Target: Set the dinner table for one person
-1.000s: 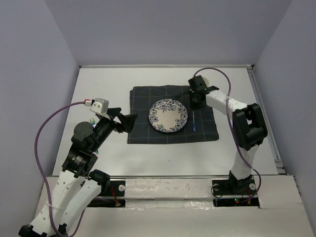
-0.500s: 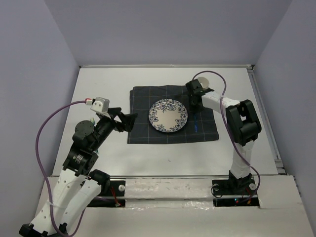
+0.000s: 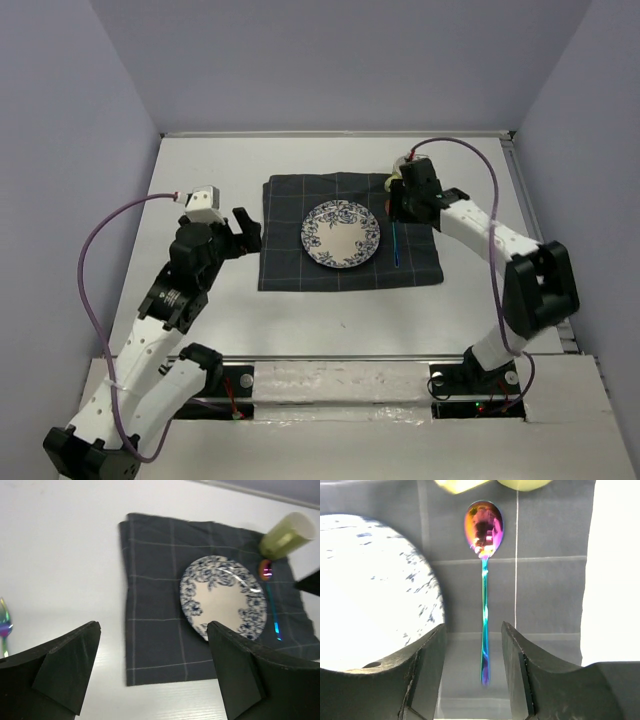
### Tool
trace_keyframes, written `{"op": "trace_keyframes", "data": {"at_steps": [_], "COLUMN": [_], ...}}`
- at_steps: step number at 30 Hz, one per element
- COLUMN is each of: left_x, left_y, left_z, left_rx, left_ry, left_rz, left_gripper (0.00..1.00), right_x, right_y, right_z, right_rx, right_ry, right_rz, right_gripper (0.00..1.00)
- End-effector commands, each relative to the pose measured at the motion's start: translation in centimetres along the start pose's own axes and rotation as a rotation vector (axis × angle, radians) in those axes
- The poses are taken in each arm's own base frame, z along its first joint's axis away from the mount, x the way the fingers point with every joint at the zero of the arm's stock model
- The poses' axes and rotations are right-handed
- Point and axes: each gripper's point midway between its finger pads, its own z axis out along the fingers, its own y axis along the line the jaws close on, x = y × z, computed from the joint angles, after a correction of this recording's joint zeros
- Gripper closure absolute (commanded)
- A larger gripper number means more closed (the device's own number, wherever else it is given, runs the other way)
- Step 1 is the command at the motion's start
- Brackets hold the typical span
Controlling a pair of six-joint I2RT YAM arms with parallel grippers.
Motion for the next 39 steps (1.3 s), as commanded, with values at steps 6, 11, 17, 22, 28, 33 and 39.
{"op": "trace_keyframes", "data": {"at_steps": [6, 11, 17, 22, 28, 33, 39], "left_x": [0.1, 2.4, 4.8, 7.5, 12.3, 13.3, 12.9], "left_y": [9.7, 13.4, 19.2, 22.5, 23.0, 24.1, 25.1], "left_z": [-0.5, 1.4, 2.4, 2.7, 4.3, 5.1, 6.1], "left_rx": [-0.484, -0.605, -0.738, -0.834, -0.759, -0.788, -0.813], "left_ry": [0.075, 0.203, 0.370, 0.516, 0.703, 0.708, 0.671], "left_rz": [-0.126, -0.143, -0.160, -0.139, -0.146, -0.147, -0.135], "left_gripper": [0.01, 0.01, 0.01, 0.09, 0.21, 0.36, 0.63], "right_x": [-0.9, 1.4, 2.3, 1.9, 1.8, 1.8, 1.6], "right_y": [5.1, 6.2, 6.0, 5.5, 5.7, 5.8, 6.3], "right_z": [-11.4, -12.8, -13.7, -14.6, -15.1, -15.3, -14.9], "right_rx": [-0.426, -0.537, -0.574, -0.572, -0.591, -0.598, -0.613], "right_ry": [-0.309, -0.313, -0.333, -0.371, -0.374, -0.375, -0.374], "right_rz": [0.092, 0.098, 0.110, 0.111, 0.107, 0.108, 0.108], "right_gripper": [0.48, 0.48, 0.48, 0.48, 0.48, 0.48, 0.49]}}
